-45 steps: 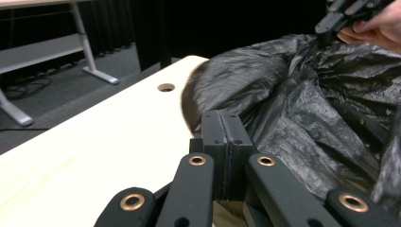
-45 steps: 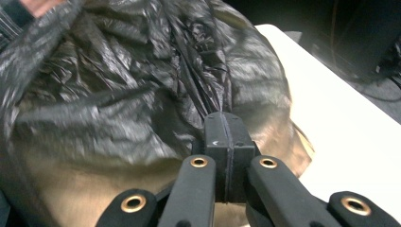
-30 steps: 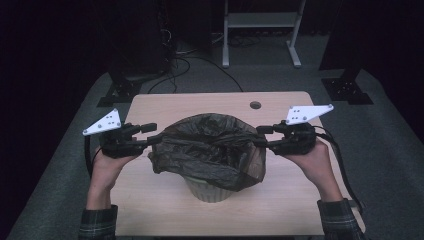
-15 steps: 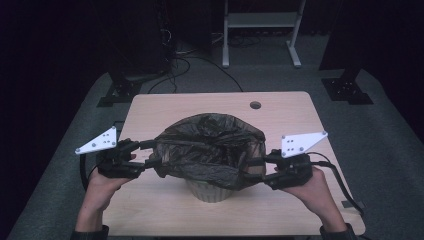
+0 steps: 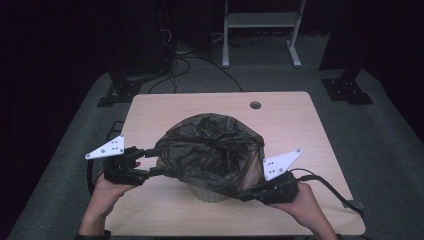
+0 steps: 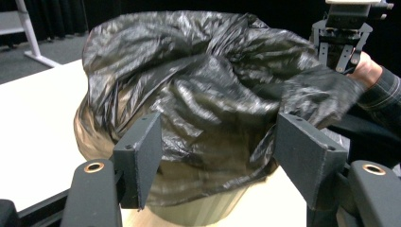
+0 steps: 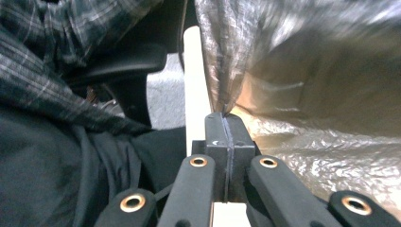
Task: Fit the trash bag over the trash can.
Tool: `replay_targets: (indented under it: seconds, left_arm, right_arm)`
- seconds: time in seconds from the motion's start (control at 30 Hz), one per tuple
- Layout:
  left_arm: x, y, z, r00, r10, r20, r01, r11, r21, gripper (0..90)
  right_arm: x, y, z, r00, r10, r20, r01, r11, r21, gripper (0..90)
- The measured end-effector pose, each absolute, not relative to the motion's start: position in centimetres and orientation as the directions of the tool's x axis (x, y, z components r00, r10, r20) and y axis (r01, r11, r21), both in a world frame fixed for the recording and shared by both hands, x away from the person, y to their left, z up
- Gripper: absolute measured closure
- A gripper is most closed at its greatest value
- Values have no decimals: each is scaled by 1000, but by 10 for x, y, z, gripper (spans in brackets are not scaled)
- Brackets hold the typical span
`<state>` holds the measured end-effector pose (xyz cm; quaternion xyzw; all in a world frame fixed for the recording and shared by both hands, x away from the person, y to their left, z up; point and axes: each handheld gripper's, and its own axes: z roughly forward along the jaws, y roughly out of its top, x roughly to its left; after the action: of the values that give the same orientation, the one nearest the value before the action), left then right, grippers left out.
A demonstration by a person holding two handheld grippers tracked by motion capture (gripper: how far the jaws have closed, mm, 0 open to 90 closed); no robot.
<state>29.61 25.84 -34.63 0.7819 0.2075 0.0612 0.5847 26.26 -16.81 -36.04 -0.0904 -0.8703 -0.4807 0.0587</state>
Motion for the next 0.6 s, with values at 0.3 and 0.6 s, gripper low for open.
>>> replay_targets:
  seconds: [0.3, 0.6]
  left_arm:
    - [303, 259, -357, 892, 423, -156, 283, -255, 925, 323]
    - [300, 265, -337, 897, 429, -103, 221, -235, 946, 313]
  right_arm:
    - [267, -168, -404, -958, 155, 243, 287, 584, 760, 899]
    - [262, -186, -378, -967, 174, 186, 249, 493, 834, 656]
